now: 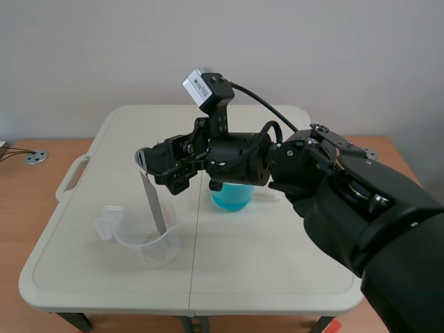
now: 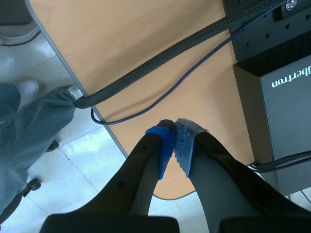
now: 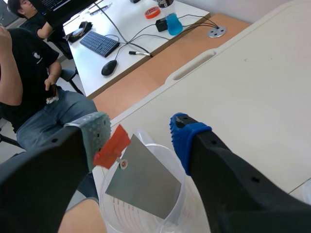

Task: Hold the metal plate by the orange handle, dip it into the blue solution, take it out and point at it, then put the plate back in the beaker on the left.
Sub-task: 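Return to the home posture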

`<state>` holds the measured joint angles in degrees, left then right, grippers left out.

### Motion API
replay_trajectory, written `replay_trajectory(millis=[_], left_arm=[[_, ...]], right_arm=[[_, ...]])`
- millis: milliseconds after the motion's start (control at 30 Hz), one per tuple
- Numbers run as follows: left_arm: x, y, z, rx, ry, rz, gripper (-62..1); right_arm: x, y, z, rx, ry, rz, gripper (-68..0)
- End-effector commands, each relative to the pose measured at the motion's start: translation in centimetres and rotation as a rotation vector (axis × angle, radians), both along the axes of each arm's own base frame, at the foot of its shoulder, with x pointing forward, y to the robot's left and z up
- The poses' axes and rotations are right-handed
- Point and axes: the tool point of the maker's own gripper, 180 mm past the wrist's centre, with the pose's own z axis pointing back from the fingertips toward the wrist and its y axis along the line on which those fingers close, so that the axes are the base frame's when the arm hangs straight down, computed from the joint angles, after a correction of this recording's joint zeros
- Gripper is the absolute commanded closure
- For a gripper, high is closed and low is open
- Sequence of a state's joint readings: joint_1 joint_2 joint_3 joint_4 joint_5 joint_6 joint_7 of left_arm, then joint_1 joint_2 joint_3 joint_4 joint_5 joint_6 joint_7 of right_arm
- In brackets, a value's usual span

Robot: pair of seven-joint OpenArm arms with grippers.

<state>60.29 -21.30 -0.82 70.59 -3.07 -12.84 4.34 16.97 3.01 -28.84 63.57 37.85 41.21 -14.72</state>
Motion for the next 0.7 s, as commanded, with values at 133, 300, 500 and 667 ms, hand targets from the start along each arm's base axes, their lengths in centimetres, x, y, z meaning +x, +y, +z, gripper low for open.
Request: replay_trajectory(millis=[133,300,500,667], left_arm=[[-0.3,0.2,0.1,0.002,0.009,0.001,-20.7],[-0.1,0.2,0.1,0.006,0.002,0.001,-62.3],[-0.1,0.3,0.1,0.007,0.002,0.004,-62.3],[-0.1,0.3,0.1,0.007,0.002,0.004,-62.3]], right_arm=[[2.1,-1.3,2.4,0.068,-0.046,-0.067,-32.4],[3.5,-2.6,3.3,0.077,-0.069,-0.114,-32.5],[4.4,-2.6,4.7,0.076,-0.11,-0.113,-43.3],[5.0,-2.6,5.5,0.068,-0.134,-0.109,-53.9]])
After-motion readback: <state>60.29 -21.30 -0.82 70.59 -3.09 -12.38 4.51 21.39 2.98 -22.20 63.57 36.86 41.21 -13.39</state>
